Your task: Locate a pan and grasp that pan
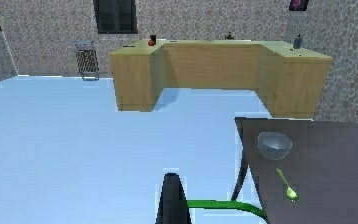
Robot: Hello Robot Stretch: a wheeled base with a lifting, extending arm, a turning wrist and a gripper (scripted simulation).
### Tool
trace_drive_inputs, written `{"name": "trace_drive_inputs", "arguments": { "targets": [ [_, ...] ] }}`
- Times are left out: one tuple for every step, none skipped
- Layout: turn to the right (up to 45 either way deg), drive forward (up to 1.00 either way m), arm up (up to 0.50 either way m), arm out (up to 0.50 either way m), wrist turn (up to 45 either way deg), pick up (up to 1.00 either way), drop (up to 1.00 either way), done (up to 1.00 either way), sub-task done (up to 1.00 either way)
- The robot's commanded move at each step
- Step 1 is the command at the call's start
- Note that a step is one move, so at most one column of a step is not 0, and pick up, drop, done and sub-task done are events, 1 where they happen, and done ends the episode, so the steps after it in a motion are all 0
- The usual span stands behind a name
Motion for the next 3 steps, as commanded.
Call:
{"name": "trace_drive_inputs", "arguments": {
  "targets": [
    [0.0, 0.00, 0.00, 0.00, 45.0, 0.00, 0.00, 0.00, 0.00],
    [0.0, 0.00, 0.00, 0.00, 45.0, 0.00, 0.00, 0.00, 0.00],
    [0.0, 0.00, 0.00, 0.00, 45.0, 0.00, 0.00, 0.00, 0.00]
  ]
}}
